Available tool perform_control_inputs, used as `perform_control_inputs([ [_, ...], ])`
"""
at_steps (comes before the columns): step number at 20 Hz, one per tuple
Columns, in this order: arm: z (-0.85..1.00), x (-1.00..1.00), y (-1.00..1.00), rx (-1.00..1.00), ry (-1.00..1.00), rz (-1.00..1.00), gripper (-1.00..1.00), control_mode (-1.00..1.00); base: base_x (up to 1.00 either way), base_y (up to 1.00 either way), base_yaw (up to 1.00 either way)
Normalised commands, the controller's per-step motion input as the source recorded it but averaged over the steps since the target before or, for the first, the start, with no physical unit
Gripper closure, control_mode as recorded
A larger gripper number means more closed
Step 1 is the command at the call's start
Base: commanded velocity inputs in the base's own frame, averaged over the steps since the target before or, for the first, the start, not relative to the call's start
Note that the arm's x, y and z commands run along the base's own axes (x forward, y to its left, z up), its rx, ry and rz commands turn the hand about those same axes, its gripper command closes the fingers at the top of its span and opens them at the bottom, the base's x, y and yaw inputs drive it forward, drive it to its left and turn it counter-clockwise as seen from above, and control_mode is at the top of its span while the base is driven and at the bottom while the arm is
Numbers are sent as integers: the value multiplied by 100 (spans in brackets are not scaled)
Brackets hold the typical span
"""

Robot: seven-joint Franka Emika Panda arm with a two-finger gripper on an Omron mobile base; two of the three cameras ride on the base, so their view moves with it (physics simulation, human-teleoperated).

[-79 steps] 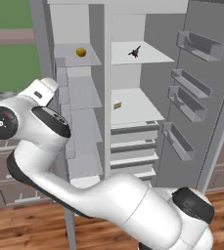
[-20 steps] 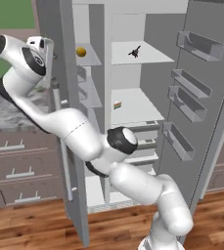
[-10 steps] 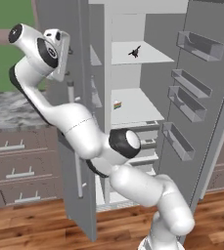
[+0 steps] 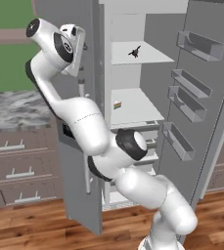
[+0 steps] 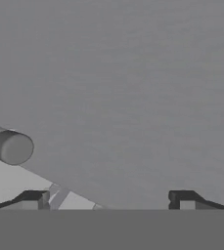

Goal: Pick up the frozen fish from the freezer, place it on any shelf in the fridge, and close the fridge and freezer doors when done.

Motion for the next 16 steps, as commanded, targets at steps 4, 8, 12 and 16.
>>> perform_control_inputs([
  [4,-5,21,-51,-3,-5,0,-100,-100,0,0,0],
  [8,-8,52,-15,-3,-2,0,-100,-100,0,0,0],
  [12,-4,69,0,-2,0,0,-100,-100,0,0,0],
  [16,0,69,0,-4,0,-1,-100,-100,0,0,0],
])
